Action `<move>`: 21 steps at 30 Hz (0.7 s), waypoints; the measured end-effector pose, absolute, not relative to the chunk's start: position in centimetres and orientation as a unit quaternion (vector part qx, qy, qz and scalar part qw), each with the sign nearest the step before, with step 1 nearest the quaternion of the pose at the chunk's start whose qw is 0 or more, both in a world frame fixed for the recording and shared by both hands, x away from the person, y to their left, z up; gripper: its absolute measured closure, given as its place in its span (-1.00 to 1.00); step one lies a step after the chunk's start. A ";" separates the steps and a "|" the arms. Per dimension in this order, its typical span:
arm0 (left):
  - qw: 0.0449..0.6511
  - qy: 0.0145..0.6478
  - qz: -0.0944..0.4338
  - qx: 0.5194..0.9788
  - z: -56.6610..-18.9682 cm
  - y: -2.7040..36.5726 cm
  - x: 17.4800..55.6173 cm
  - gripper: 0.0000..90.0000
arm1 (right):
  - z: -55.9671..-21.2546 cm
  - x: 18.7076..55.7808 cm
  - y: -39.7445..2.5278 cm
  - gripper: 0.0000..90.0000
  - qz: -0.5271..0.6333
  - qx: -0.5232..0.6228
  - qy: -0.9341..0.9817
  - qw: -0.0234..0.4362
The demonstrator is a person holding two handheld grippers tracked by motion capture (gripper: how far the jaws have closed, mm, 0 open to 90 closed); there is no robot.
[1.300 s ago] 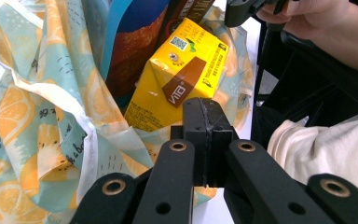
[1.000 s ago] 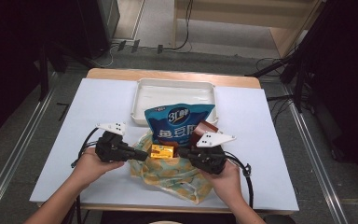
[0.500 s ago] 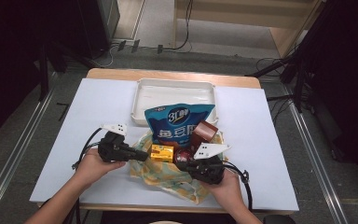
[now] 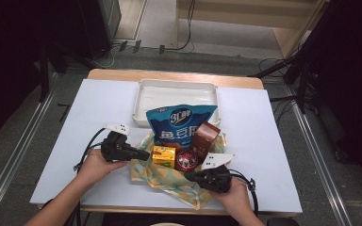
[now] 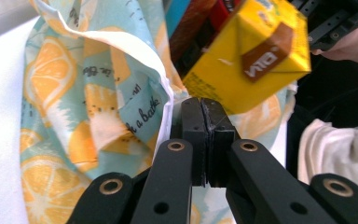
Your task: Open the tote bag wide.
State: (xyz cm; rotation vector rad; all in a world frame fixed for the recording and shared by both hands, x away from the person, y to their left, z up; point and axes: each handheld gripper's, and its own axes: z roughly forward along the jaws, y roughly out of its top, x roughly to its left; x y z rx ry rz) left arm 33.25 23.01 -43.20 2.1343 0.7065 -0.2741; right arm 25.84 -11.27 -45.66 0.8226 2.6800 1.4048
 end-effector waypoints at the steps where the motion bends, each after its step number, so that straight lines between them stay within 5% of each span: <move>1: 0.426 0.283 -0.108 0.852 -43.4 23.0 33.4 0.98 | -45.9 25.7 -11.6 1.00 0.447 0.265 0.855 0.004; 21: 0.407 0.307 -0.118 0.852 -45.9 22.5 35.9 0.97 | -47.5 26.7 -14.5 1.00 0.431 0.310 0.847 0.004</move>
